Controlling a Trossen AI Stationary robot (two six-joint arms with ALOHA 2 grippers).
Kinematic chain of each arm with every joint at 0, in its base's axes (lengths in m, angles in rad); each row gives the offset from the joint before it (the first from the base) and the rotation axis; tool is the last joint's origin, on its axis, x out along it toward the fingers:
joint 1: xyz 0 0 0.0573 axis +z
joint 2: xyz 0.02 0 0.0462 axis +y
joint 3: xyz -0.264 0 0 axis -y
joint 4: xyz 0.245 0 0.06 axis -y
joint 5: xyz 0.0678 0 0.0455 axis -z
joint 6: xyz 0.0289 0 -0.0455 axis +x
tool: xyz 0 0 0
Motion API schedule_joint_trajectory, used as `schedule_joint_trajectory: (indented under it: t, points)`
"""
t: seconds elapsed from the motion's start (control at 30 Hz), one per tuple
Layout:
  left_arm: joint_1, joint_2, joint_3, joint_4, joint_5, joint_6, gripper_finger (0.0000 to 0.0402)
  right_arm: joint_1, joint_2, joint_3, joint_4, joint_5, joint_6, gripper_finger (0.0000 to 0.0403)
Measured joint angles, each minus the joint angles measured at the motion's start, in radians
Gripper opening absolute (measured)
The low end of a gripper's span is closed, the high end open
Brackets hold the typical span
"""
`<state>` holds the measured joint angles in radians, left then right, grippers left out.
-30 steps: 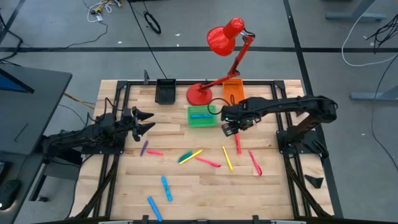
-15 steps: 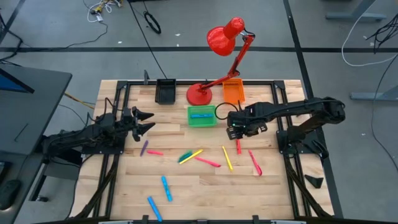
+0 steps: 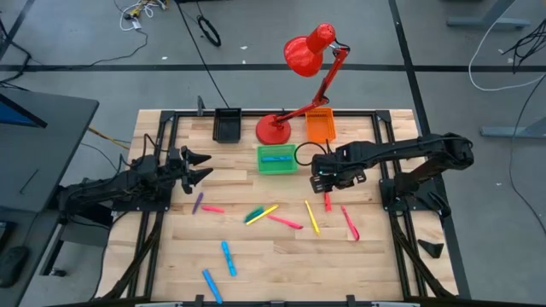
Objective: Pick & Place Markers
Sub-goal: Put the big red highlighter into the green basket
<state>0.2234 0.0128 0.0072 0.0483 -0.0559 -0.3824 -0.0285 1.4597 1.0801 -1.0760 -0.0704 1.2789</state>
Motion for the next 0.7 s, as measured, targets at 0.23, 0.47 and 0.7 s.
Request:
schedule_joint_trajectory:
  t: [0.23, 0.47, 0.7]
  points:
    - [0.000, 0.000, 0.000, 0.000, 0.000, 0.000, 0.0296, 0.022, 0.013, -0.001, 0.017, 0.038, 0.018, 0.0200]
    - [0.000, 0.000, 0.000, 0.000, 0.000, 0.000, 0.0296, 0.059, 0.046, -0.016, 0.059, 0.047, 0.062, 0.0200]
    - [0.000, 0.000, 0.000, -0.001, 0.000, 0.000, 0.0296, 0.084, 0.075, -0.017, 0.072, 0.055, 0.079, 0.0200]
